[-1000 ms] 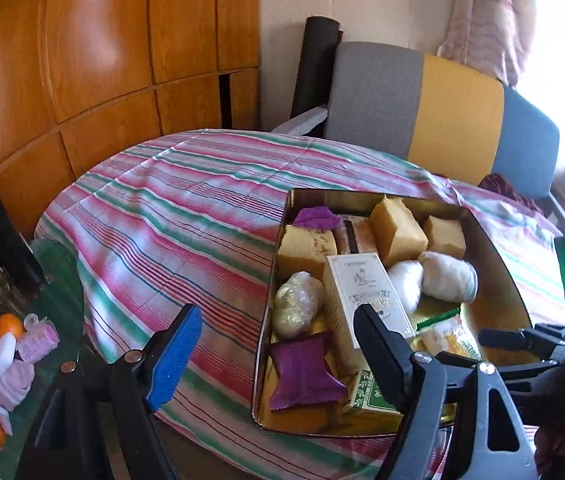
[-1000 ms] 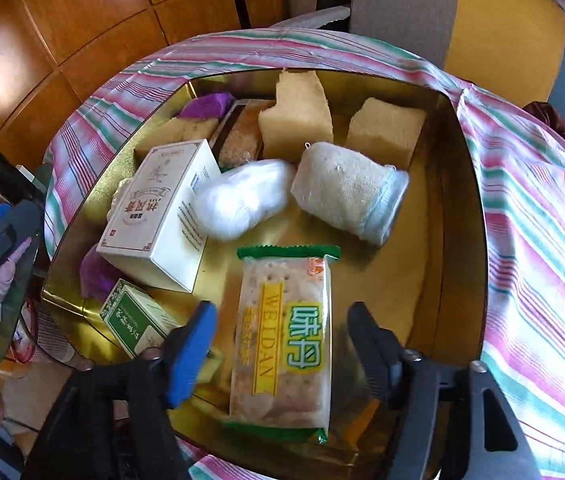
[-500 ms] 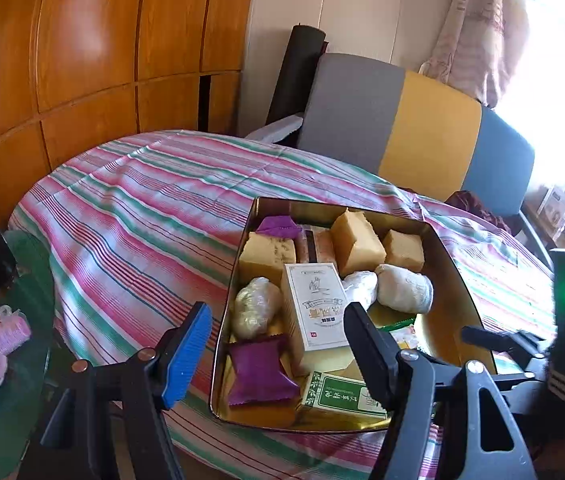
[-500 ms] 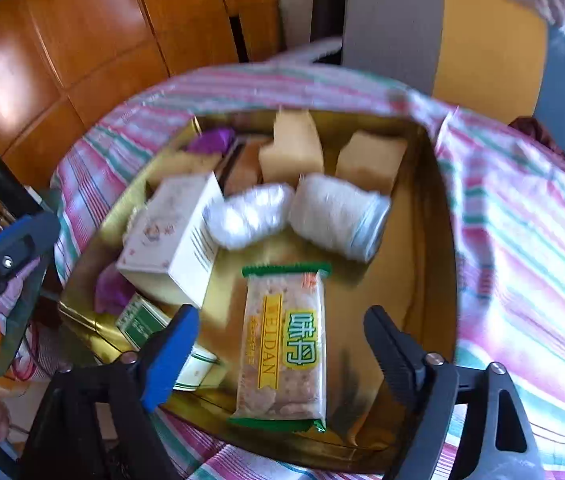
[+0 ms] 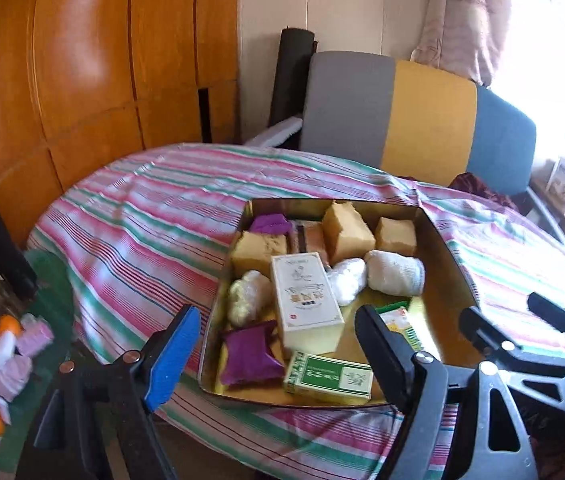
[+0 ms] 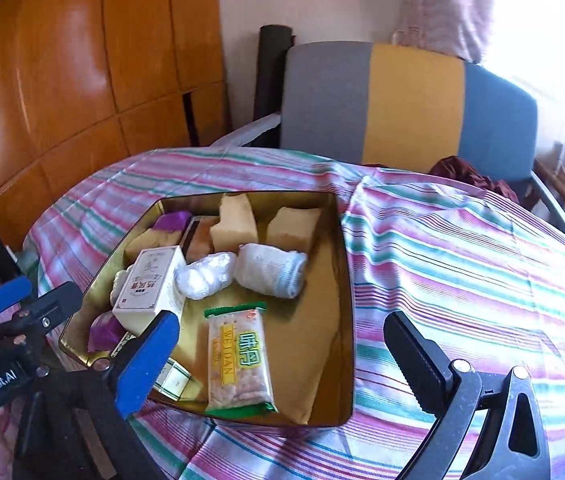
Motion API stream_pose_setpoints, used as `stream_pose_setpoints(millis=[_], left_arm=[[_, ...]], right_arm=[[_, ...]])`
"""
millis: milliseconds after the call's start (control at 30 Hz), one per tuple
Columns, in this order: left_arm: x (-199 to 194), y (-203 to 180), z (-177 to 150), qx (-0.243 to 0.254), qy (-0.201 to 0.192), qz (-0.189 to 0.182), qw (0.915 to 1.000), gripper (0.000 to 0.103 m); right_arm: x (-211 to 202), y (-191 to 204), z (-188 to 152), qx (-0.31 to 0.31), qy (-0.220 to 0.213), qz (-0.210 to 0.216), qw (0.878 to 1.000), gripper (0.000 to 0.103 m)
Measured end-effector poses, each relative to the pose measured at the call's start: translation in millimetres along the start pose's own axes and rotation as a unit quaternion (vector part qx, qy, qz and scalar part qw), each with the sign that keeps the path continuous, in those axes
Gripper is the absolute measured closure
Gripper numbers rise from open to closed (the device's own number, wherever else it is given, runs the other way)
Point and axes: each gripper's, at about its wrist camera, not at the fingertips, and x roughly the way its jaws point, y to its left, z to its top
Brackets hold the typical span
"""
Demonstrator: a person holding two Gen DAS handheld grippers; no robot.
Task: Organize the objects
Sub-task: 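Carry the WEIDAN cracker packet into the gold tray and release it with the right gripper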
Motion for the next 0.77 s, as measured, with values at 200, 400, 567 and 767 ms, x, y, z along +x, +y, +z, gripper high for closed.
stream_pose_setpoints(millis=[200, 400, 567, 767], left_arm=[[-3, -1, -2, 0.006, 0.001, 0.004, 1.0000, 0.022], [-3, 0, -4, 0.007, -0.004, 0.007, 0.9999, 0.023], [-5, 1, -6, 0.005, -0.012, -0.004, 0.9999, 0.031], [-5, 2, -4, 0.007, -0.015, -0.004, 0.9998, 0.032]], right_arm=[[0, -2, 0, 0.007, 0.001, -0.001, 1.000, 0.000], [3, 2, 0, 0.003, 0.008, 0.002, 1.000, 0.000], [5, 5, -3, -0.001, 0.015, 0.004, 1.000, 0.000], [6, 9, -3, -0.004, 0.016, 0.005, 1.000, 0.000]])
